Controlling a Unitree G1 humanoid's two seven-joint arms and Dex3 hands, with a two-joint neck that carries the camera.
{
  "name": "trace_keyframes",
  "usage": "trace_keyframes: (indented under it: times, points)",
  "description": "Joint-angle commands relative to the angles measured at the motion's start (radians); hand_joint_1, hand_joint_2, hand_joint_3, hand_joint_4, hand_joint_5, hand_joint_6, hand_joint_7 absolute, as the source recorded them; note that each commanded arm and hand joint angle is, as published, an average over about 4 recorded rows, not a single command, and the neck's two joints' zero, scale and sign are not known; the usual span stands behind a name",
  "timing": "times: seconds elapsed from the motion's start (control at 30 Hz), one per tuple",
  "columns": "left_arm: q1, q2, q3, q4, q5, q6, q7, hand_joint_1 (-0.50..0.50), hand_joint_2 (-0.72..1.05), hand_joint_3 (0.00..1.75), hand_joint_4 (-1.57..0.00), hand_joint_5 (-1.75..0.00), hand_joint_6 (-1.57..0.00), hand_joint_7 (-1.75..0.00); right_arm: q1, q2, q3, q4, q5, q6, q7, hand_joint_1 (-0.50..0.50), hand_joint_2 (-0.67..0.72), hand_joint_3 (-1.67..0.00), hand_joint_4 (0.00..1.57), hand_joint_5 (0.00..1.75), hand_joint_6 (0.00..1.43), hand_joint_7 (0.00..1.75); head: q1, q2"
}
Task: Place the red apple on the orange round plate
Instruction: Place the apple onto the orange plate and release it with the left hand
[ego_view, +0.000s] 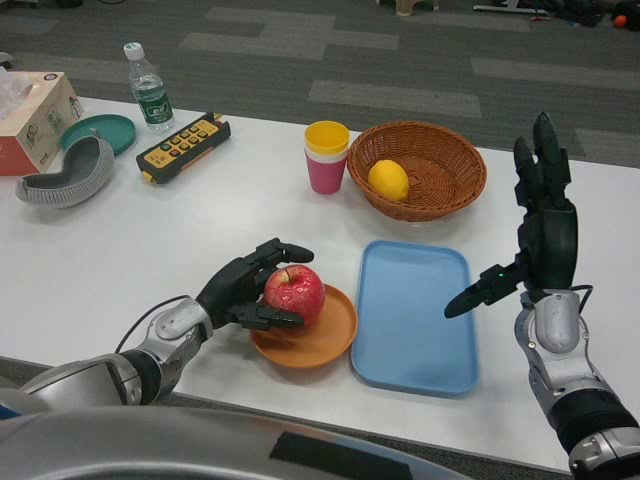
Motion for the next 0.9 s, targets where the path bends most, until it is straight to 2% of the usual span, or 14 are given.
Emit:
trace_keyframes:
  times: [0.03, 0.27, 0.47, 0.63, 0.77, 0.9]
  points:
    - [0.02, 0.005, 0.003, -0.005, 0.01, -0.037, 0.005, -0.27, 1.05, 0.07, -0.21, -1.03, -0.14, -0.84, 0.01, -0.003, -0.003, -0.014, 0.008, -0.002, -0.002, -0.33, 0.6, 0.0, 0.0, 0.0, 0.0, 0.0, 0.0, 0.001]
    - [0.027, 0.01, 0.006, -0.028, 0.042, -0.127, 0.013, -0.32, 1.05, 0.07, -0.19, -1.03, -0.1, -0.84, 0.012, -0.001, -0.003, -0.015, 0.008, -0.002, -0.002, -0.33, 0.6, 0.0, 0.0, 0.0, 0.0, 0.0, -0.001, 0.001]
    - [0.033, 0.019, 0.006, -0.046, 0.052, -0.147, 0.015, -0.32, 1.05, 0.09, -0.16, -1.03, -0.09, -0.84, 0.015, 0.0, -0.004, -0.019, 0.008, -0.002, -0.002, -0.33, 0.61, 0.0, 0.0, 0.0, 0.0, 0.0, 0.0, -0.001]
    - [0.038, 0.034, -0.004, -0.06, 0.102, -0.146, 0.015, -0.32, 1.05, 0.09, -0.16, -1.03, -0.08, -0.84, 0.015, 0.001, -0.004, -0.02, 0.008, -0.002, -0.002, -0.33, 0.6, 0.0, 0.0, 0.0, 0.0, 0.0, 0.001, -0.003]
    - [0.046, 0.052, 0.006, -0.074, 0.201, -0.14, 0.015, -0.32, 1.05, 0.09, -0.16, -1.0, -0.07, -0.84, 0.016, 0.002, -0.004, -0.021, 0.008, -0.002, -0.002, -0.33, 0.6, 0.0, 0.0, 0.0, 0.0, 0.0, 0.001, -0.004]
    - [0.06, 0.061, 0.112, -0.121, 0.372, -0.124, 0.018, -0.32, 1.05, 0.09, -0.16, -1.03, -0.03, -0.84, 0.016, 0.0, -0.004, -0.021, 0.008, -0.002, -0.002, -0.33, 0.61, 0.0, 0.0, 0.0, 0.0, 0.0, 0.0, -0.006]
